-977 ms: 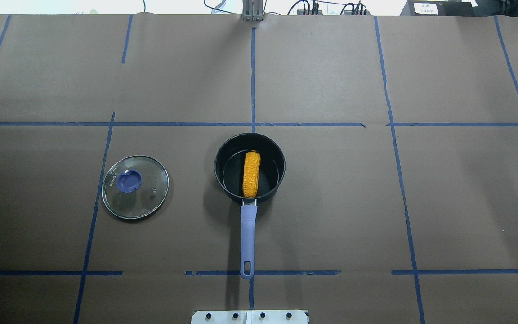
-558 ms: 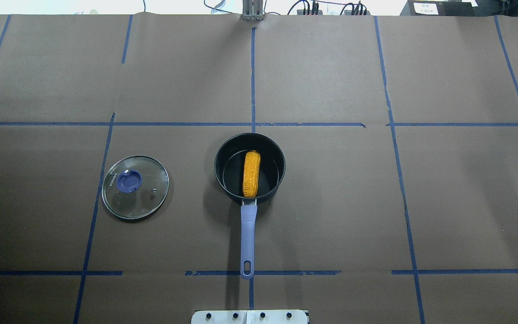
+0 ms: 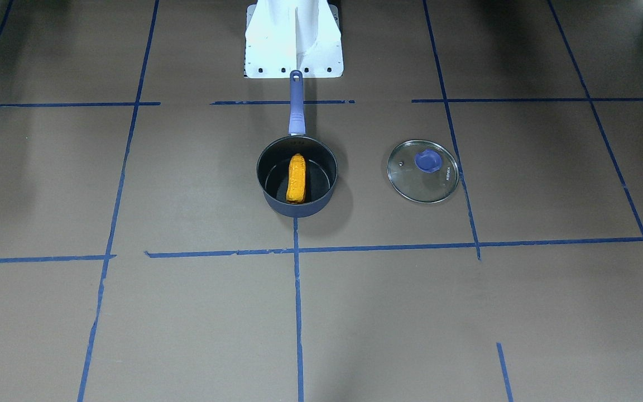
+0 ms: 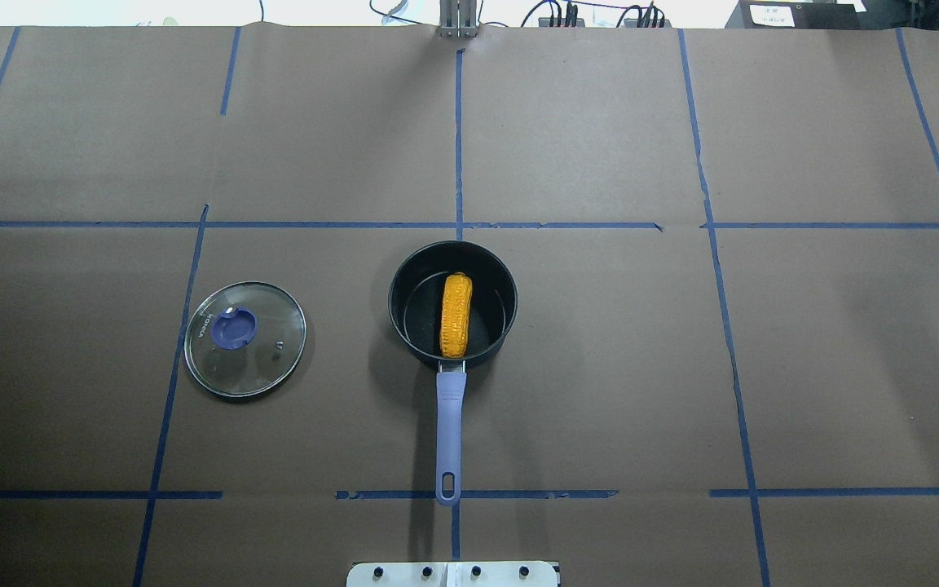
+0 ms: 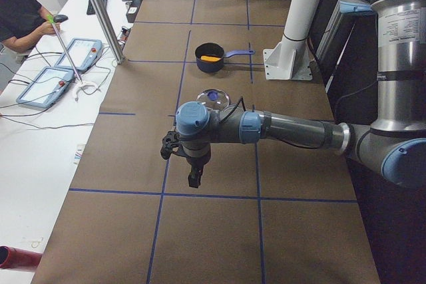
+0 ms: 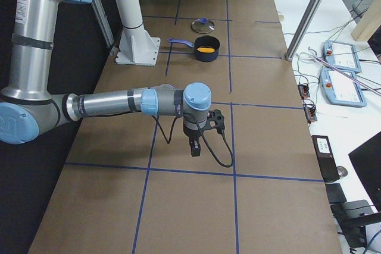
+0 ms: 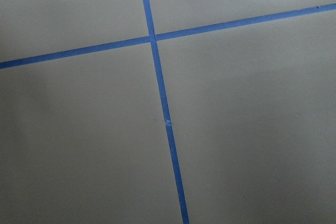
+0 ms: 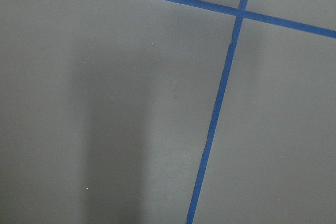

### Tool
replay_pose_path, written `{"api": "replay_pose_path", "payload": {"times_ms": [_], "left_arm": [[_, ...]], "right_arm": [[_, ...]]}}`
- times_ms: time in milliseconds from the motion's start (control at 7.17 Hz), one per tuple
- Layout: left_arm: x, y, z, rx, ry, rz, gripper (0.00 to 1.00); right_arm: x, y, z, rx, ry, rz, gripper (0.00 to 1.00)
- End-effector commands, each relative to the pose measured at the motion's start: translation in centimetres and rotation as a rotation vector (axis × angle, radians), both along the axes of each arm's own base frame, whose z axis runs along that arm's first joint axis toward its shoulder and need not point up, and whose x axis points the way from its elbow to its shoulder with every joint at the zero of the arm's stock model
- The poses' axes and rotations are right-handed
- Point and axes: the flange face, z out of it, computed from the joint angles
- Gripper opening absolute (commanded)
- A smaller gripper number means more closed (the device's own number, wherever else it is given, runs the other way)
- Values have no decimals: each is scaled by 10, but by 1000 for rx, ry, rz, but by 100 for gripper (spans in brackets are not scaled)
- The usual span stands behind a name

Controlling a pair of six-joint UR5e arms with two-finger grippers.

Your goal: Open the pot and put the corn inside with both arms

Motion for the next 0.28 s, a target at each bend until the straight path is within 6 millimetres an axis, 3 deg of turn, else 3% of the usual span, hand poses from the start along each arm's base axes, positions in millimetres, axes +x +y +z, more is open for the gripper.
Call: {"api": "replay_pose_path", "payload": {"times_ms": [0,140], "left_arm": [[-1,0,-2,6,0,-1,100],[-1,-1,-13,28,-2,-1,100]], "right_arm": [[0,1,0,4,0,-1,100],[1,1,1,5,9,-2,100]]}}
